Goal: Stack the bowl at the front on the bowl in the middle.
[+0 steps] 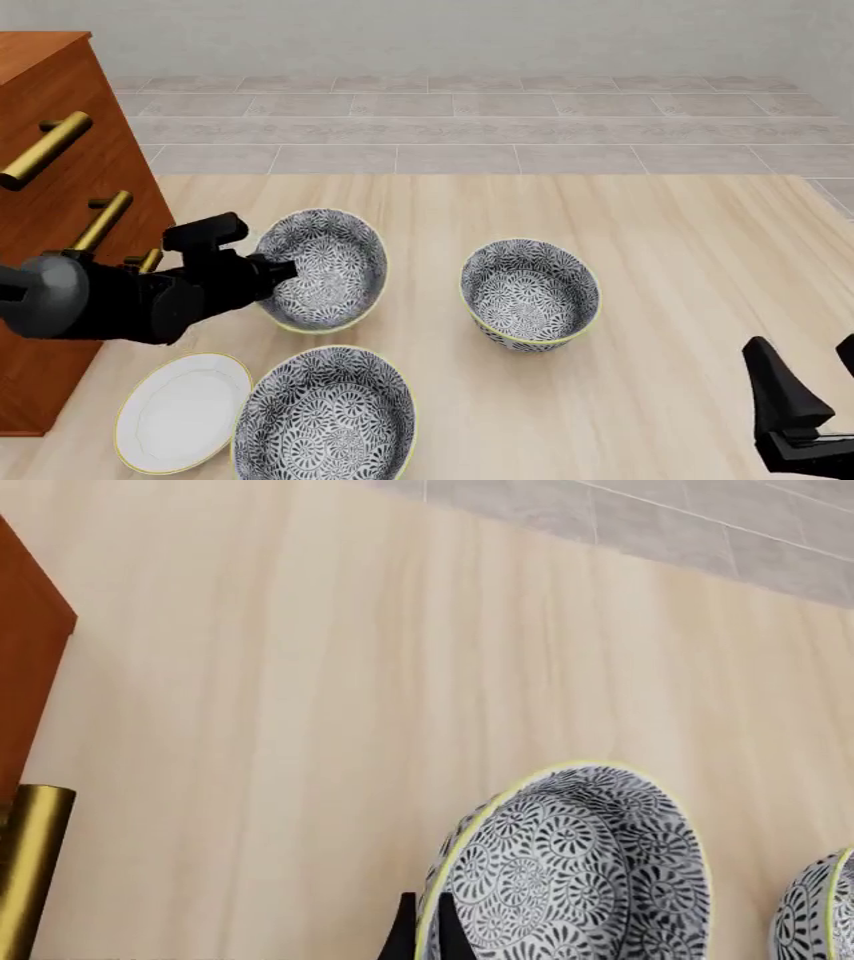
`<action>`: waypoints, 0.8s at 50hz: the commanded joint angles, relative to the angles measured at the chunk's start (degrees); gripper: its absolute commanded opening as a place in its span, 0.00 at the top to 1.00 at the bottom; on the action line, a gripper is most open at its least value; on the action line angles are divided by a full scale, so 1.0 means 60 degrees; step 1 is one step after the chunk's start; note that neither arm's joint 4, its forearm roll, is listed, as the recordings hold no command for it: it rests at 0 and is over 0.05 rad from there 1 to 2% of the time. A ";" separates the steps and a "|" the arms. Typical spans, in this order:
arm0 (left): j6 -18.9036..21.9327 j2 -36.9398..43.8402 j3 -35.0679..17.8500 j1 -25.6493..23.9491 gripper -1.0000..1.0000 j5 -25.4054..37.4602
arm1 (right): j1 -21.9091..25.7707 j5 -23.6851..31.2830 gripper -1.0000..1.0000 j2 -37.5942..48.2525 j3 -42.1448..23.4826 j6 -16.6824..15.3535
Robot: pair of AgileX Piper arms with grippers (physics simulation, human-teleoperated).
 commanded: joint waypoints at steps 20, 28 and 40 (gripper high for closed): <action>-0.0393 -0.1647 -0.0212 0.0131 1.00 0.0464 | -0.0010 0.0261 0.00 -0.0283 0.0000 -0.0011; -0.0343 -0.2013 -0.0193 0.0039 1.00 0.0596 | -0.0028 0.0272 0.00 -0.0284 0.0000 -0.0007; -0.0241 -0.2491 -0.0300 -0.0180 1.00 0.0902 | -0.0031 0.0263 0.00 -0.0280 0.0000 -0.0015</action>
